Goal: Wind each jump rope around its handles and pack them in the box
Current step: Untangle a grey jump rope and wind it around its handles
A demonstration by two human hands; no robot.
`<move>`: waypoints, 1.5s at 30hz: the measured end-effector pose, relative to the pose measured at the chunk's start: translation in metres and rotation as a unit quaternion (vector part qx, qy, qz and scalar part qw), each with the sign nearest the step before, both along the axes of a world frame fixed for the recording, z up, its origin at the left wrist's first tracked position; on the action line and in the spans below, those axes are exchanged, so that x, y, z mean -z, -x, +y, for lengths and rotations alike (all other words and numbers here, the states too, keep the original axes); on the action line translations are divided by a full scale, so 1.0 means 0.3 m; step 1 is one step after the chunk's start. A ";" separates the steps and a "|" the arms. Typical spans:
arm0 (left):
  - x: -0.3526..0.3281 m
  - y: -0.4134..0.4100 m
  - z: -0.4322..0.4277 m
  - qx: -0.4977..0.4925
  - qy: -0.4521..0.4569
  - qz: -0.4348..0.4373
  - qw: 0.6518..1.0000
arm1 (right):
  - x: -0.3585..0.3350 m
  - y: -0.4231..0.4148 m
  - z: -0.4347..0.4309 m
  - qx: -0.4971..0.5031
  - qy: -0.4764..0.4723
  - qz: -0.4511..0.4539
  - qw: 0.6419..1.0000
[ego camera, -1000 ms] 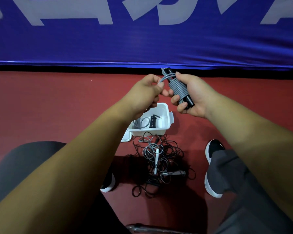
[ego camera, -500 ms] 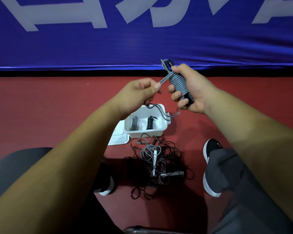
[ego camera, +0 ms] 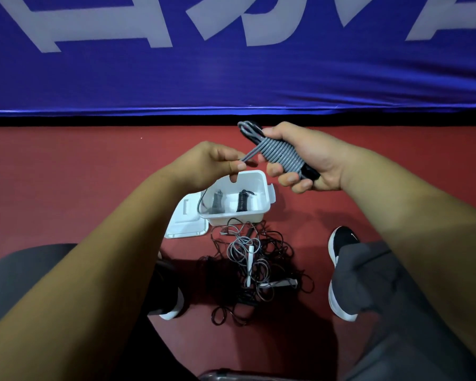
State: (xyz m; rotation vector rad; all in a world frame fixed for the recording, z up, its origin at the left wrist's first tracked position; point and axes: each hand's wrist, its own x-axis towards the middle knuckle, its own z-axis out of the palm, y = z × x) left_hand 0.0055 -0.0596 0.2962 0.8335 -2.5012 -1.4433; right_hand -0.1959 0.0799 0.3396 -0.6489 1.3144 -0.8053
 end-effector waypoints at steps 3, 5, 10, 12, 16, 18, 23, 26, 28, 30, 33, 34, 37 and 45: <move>0.002 0.006 0.005 -0.007 0.023 -0.014 1.000 | 0.001 -0.007 0.009 -0.045 -0.008 -0.007 0.999; -0.006 0.015 0.009 -0.005 0.058 -0.029 0.998 | 0.003 -0.017 0.017 -0.068 -0.016 -0.003 0.998; 0.009 0.010 -0.008 0.041 0.142 -0.075 0.986 | 0.028 -0.046 0.032 -0.142 -0.030 0.018 0.989; 0.023 0.006 -0.004 0.067 0.162 -0.070 0.982 | 0.043 -0.060 0.033 -0.161 -0.038 0.052 0.985; 0.016 0.019 0.012 0.024 0.100 -0.036 0.994 | 0.072 -0.067 0.027 -0.194 -0.074 0.075 0.975; 0.004 0.025 0.019 0.024 0.114 -0.020 0.993 | 0.083 -0.067 0.021 -0.213 -0.101 0.103 0.966; -0.011 0.042 0.051 0.052 0.192 -0.013 0.980 | 0.119 -0.072 0.014 -0.215 -0.127 0.160 0.955; -0.014 0.050 0.062 0.067 0.264 -0.001 0.962 | 0.147 -0.055 0.005 -0.176 -0.114 0.200 0.957; -0.018 0.049 0.061 0.069 0.297 -0.003 0.952 | 0.166 -0.037 -0.007 -0.134 -0.098 0.227 0.959; -0.016 0.049 0.061 0.071 0.306 -0.021 0.949 | 0.182 -0.018 -0.020 -0.095 -0.084 0.256 0.958; -0.012 0.058 0.070 0.075 0.304 -0.052 0.948 | 0.196 -0.003 -0.033 -0.040 -0.064 0.269 0.960; -0.010 0.061 0.072 0.071 0.298 -0.067 0.950 | 0.200 -0.002 -0.035 -0.022 -0.056 0.267 0.962; 0.000 0.062 0.065 0.028 0.237 -0.091 0.967 | 0.205 0.001 -0.038 0.025 -0.031 0.248 0.968; 0.006 0.057 0.070 -0.058 0.111 -0.065 0.990 | 0.164 -0.023 -0.050 0.140 0.017 0.080 0.987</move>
